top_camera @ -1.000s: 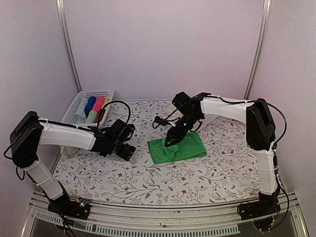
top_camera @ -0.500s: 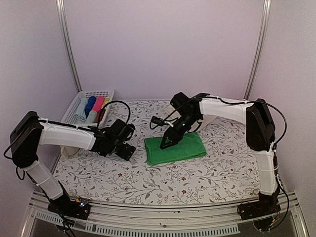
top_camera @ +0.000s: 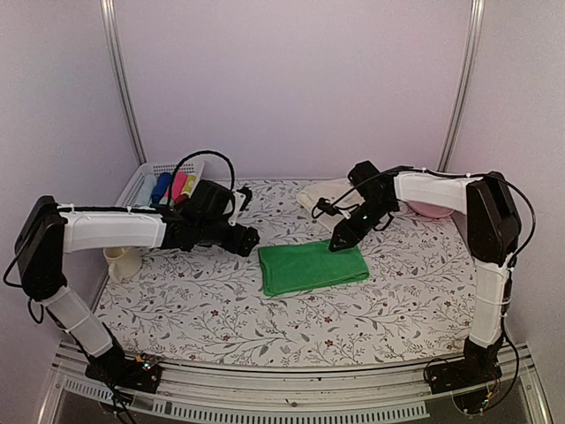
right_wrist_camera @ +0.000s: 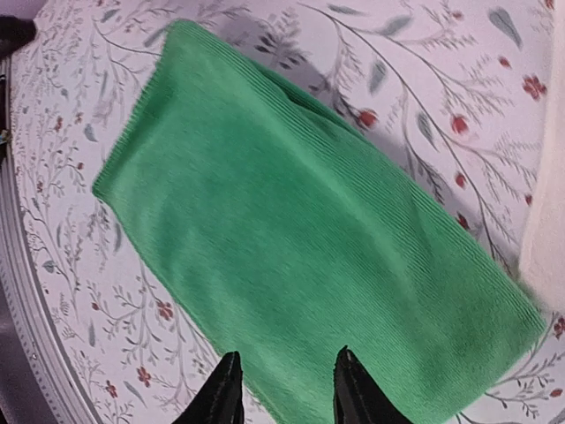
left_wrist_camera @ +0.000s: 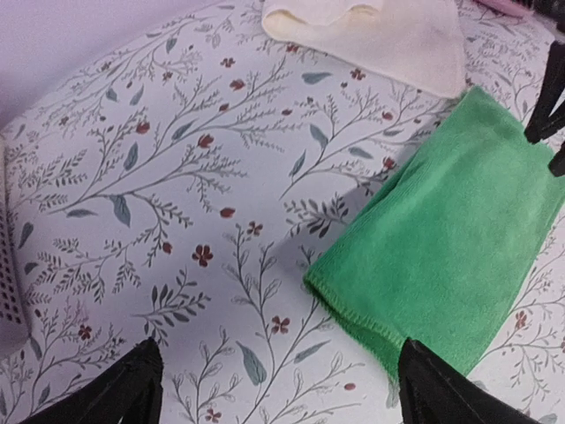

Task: Roll the towels
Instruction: Smooth out the towel at the center of the board, then rotate the towel at the center of the board.

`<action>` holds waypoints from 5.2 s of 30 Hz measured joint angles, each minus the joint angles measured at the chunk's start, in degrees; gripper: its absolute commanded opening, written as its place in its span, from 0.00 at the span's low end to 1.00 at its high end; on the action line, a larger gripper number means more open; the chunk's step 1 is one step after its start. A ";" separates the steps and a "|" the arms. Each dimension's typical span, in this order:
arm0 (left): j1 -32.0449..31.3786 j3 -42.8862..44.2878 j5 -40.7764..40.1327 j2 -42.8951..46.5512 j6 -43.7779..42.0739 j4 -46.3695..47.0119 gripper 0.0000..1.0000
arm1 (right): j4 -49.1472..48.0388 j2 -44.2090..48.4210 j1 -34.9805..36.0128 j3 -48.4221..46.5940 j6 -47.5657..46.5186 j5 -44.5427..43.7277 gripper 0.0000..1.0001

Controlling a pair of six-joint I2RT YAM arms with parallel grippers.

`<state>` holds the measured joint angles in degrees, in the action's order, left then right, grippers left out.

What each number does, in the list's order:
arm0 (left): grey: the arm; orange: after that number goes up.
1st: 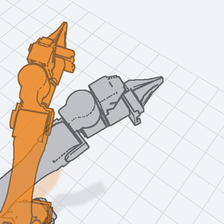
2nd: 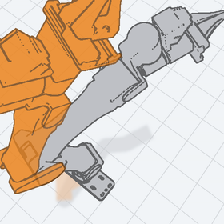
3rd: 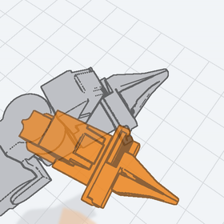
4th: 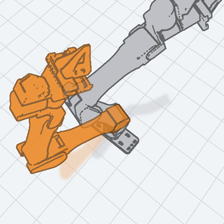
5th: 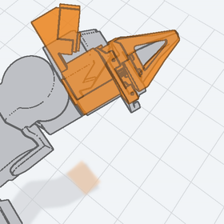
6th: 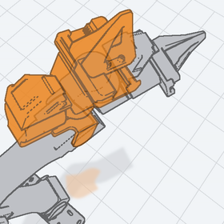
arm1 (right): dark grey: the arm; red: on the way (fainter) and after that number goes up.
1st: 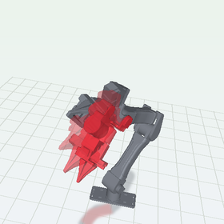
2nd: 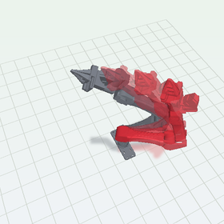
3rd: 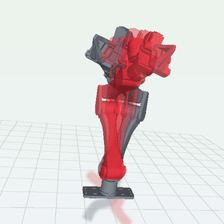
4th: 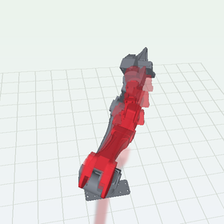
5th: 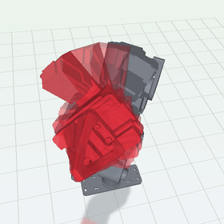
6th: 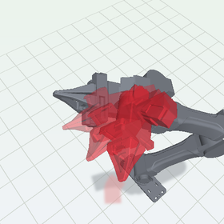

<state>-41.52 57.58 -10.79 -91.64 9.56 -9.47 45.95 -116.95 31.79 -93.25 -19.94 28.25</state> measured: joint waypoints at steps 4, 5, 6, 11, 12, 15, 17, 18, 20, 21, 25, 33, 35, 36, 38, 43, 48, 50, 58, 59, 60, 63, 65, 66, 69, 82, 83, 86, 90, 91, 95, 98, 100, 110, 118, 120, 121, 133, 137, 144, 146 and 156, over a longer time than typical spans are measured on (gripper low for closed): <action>1.46 5.46 6.19 -5.40 0.48 3.04 0.58 | -1.05 1.49 -4.24 7.54 0.87 -2.97 0.21; 1.60 6.71 7.37 -7.04 0.72 3.41 0.54 | -1.05 1.66 -4.68 8.66 0.94 -3.41 0.18; 1.70 8.24 8.61 -9.05 0.74 3.61 0.51 | -1.14 1.84 -4.98 9.90 0.96 -3.82 0.15; 1.84 13.03 12.74 -17.33 0.39 3.54 0.38 | -1.64 2.62 -5.64 15.15 1.11 -5.90 0.13; 1.84 13.51 12.96 -18.60 0.15 3.21 0.38 | -1.84 2.67 -5.68 15.87 1.07 -6.38 0.13; 1.84 13.99 13.14 -20.76 0.02 2.25 0.38 | -2.93 2.99 -6.01 17.25 1.09 -7.06 0.13; 1.84 15.19 12.81 -22.56 -0.15 1.18 0.40 | -3.39 3.21 -6.10 17.62 1.09 -7.52 0.13; 1.84 15.89 12.44 -23.56 -0.33 0.74 0.40 | -3.63 3.23 -6.10 17.81 1.09 -7.78 0.13; 1.81 16.92 11.37 -25.00 -0.59 -0.11 0.41 | -3.87 3.23 -6.10 17.97 1.09 -7.98 0.13; 1.79 17.44 10.67 -25.68 -0.81 -0.74 0.42 | -3.93 3.28 -6.10 18.03 1.09 -8.04 0.13; 1.49 18.99 7.89 -27.61 -1.62 -2.60 0.51 | -4.81 3.98 -6.10 19.15 0.94 -8.37 0.15; 0.90 22.14 3.58 -29.38 -3.23 -5.16 0.73 | -5.42 5.09 -5.97 20.59 0.61 -10.01 0.18; 0.85 22.38 2.38 -29.38 -3.72 -5.46 0.84 | -5.22 5.20 -5.97 20.46 0.52 -10.19 0.22; 0.85 22.53 1.75 -29.38 -3.80 -5.62 0.90 | -4.94 5.29 -5.99 20.24 0.44 -10.38 0.24; 0.85 22.95 0.22 -29.35 -4.13 -6.01 0.97 | -3.15 5.46 -6.03 19.10 0.42 -10.75 0.27; 0.87 23.80 -2.80 -28.26 -4.59 -6.47 0.97 | 0.59 5.66 -6.69 11.80 0.57 -11.23 0.25; 0.61 23.63 -3.26 -24.74 -4.66 -6.21 0.89 | 0.28 5.60 -7.02 2.91 2.01 -11.28 0.11; 0.00 22.84 -3.23 -22.69 -4.52 -5.79 0.83 | -0.24 4.90 -7.02 -0.15 2.86 -11.28 0.09; -5.73 18.53 -2.08 -19.50 -3.65 -4.57 0.66 | -1.40 -2.95 -7.04 -2.91 4.70 -11.21 0.05; -6.27 17.94 -1.81 -19.50 -3.50 -4.70 0.65 | -1.44 -3.52 -7.06 -2.71 4.92 -11.26 0.04; -6.86 17.38 -1.57 -19.50 -3.39 -4.70 0.64 | -1.42 -4.09 -7.08 -2.54 5.18 -11.39 0.04; -7.50 16.37 -0.90 -19.50 -3.15 -4.74 0.63 | -2.36 -4.96 -7.41 -2.14 6.43 -12.39 0.03; -7.52 15.76 -0.46 -19.50 -2.89 -4.68 0.64 | -3.26 -5.42 -7.91 -2.14 7.43 -13.40 0.03; -7.54 15.50 -0.35 -19.50 -2.84 -4.66 0.66 | -3.80 -5.77 -8.33 -2.14 7.89 -14.10 0.03; -7.63 14.25 -0.02 -19.52 -2.40 -4.70 0.70 | -4.94 -7.23 -9.88 -1.84 8.83 -15.82 0.03; -7.74 12.41 0.13 -22.01 -1.53 -4.48 0.74 | -6.99 -6.60 -11.10 0.83 9.46 -16.48 0.06; -7.74 12.41 0.09 -22.01 -1.53 -4.48 0.74 | -7.13 -5.77 -10.97 1.05 9.42 -15.85 0.06; -7.74 12.41 0.04 -22.01 -1.46 -4.46 0.75 | -8.09 -2.34 -9.94 1.44 9.03 -13.51 0.07; -7.80 12.41 0.02 -22.01 -1.36 -4.46 0.77 | -9.64 -0.09 -7.41 1.40 8.55 -11.28 0.08; -7.85 12.41 0.00 -22.01 -1.36 -4.46 0.77 | -9.90 -0.11 -6.88 1.40 8.52 -11.10 0.08; -8.00 12.41 -0.15 -22.01 -1.33 -4.42 0.82 | -10.03 -1.51 -5.25 1.40 8.59 -11.13 0.07; -8.11 12.41 -0.20 -22.01 -1.33 -4.35 0.83 | -10.03 -3.61 -5.33 1.42 8.72 -12.13 0.07; -8.17 12.41 -0.20 -22.01 -1.33 -4.31 0.84 | -9.99 -5.16 -5.73 1.42 9.07 -13.31 0.06; -8.52 12.41 -0.22 -22.51 -1.40 -3.82 0.88 | -9.66 -7.87 -8.22 1.60 11.15 -15.72 0.06; -8.35 12.41 -2.21 -22.51 -2.16 -3.87 0.97 | -9.03 -7.85 -8.31 1.60 10.58 -15.26 0.19; -8.02 12.07 -2.27 -22.38 -2.27 -3.52 0.97 | -8.55 -7.54 -8.39 1.60 9.33 -14.16 0.28; -7.91 11.78 -2.12 -22.29 -2.27 -3.21 0.97 | -8.02 -7.21 -8.50 1.60 8.74 -13.73 0.33; -4.04 8.85 1.68 -19.98 -3.78 -2.25 0.97 | -4.96 4.66 -9.18 2.05 1.55 -12.70 0.60; -4.04 9.07 2.03 -19.98 -3.85 -2.49 0.97 | -4.94 6.47 -8.94 3.61 -0.74 -16.37 0.61; -4.07 13.49 -0.15 -22.21 -5.07 -5.97 0.97 | -3.85 7.37 -8.94 6.03 -3.56 -21.79 0.61; -4.07 14.56 -0.76 -23.67 -5.27 -6.32 0.97 | -3.74 8.46 -8.94 6.14 -3.87 -22.03 0.61; -1.42 17.97 -10.86 -24.87 -8.83 -10.49 0.97 | -4.09 13.07 -8.94 6.29 -4.31 -22.16 0.62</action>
<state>-42.94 75.55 -21.65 -116.51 0.73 -19.97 41.87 -103.88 22.85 -86.96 -24.25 6.09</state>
